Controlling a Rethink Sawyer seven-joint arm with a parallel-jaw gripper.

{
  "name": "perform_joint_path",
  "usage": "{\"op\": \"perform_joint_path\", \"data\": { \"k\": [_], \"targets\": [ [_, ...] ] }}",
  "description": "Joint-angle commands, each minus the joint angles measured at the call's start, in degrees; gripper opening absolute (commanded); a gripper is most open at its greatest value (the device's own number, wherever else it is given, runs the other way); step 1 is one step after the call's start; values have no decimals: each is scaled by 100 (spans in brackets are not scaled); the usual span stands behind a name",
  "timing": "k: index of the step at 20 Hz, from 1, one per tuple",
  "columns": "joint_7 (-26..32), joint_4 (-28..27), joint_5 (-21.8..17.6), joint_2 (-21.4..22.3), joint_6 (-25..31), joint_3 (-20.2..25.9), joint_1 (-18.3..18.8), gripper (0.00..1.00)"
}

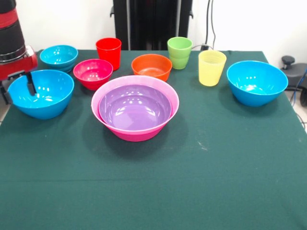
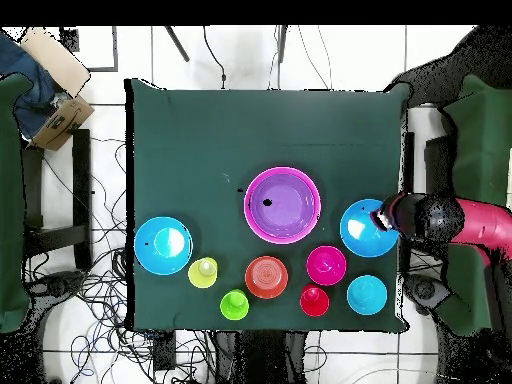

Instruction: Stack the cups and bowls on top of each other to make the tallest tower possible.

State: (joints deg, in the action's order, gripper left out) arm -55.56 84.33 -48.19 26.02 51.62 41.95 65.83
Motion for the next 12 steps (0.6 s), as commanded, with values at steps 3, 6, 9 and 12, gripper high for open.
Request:
{"op": "perform_joint_path", "data": {
  "k": [3, 6, 9, 12],
  "targets": [
    [404, -79, -174, -411, -381, -292, -77, 100],
    [483, -174, -251, -698, -585, -288, 1, 100],
    [659, -207, -193, -733, -531, -240, 84, 100],
    [729, -291, -198, -765, -513, -242, 63, 100]
  ]
}}
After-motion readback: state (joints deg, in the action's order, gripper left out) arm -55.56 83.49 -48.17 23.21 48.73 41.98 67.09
